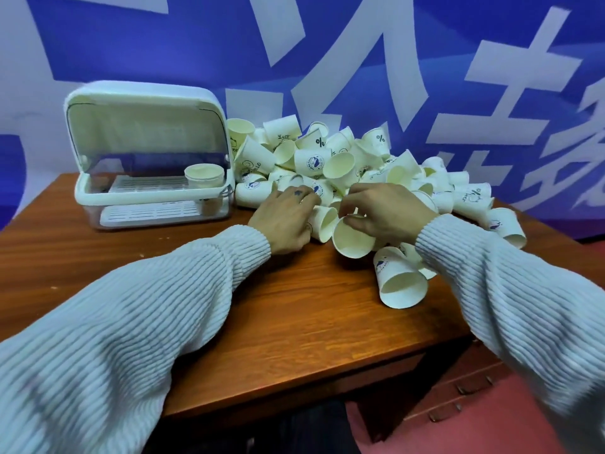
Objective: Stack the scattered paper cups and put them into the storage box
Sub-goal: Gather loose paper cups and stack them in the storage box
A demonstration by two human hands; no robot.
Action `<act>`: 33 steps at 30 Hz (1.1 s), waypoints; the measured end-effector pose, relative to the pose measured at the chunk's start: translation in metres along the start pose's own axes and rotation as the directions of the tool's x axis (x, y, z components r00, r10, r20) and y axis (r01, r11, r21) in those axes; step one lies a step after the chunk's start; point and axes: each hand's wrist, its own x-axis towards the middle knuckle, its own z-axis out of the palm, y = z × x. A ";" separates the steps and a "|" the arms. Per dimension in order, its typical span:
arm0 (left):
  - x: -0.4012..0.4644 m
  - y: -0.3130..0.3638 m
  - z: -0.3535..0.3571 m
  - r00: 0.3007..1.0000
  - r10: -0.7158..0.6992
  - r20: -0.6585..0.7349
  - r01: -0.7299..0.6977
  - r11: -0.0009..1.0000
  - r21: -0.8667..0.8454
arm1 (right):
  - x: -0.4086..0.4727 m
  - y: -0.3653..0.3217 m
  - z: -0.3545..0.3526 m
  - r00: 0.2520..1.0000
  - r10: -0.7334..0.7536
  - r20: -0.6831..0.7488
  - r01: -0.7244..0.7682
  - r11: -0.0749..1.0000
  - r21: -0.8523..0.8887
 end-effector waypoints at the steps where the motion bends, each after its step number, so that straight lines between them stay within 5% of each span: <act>1: -0.001 -0.003 -0.001 0.999 0.009 0.046 -0.007 0.999 -0.043 | 0.002 -0.001 -0.002 1.000 0.013 -0.003 -0.013 1.000 0.026; 6: -0.001 -0.003 0.002 0.986 0.024 0.166 -0.013 0.998 -0.068 | 0.008 -0.005 -0.002 0.999 0.049 -0.005 -0.048 0.996 0.075; 11: -0.006 0.002 -0.002 0.992 -0.026 0.120 0.017 0.997 0.076 | 0.006 -0.005 -0.006 0.986 0.159 -0.059 -0.140 0.959 0.247; 15: -0.017 -0.011 -0.023 0.966 -0.257 0.023 0.255 0.935 -0.248 | 0.013 -0.006 -0.010 0.929 0.324 -0.179 -0.208 0.857 0.472; 21: -0.042 -0.046 -0.059 0.813 -0.570 -0.118 0.372 0.665 -0.647 | 0.044 -0.026 -0.003 0.857 0.485 -0.177 -0.270 0.714 0.646; 28: -0.074 -0.097 -0.089 0.556 -0.792 -0.252 0.411 0.526 -0.745 | 0.118 -0.087 -0.014 0.824 0.528 -0.204 -0.208 0.618 0.758; 33: -0.094 -0.127 -0.094 0.485 -0.842 -0.239 0.446 0.472 -0.760 | 0.184 -0.119 -0.015 0.818 0.524 -0.237 -0.154 0.596 0.788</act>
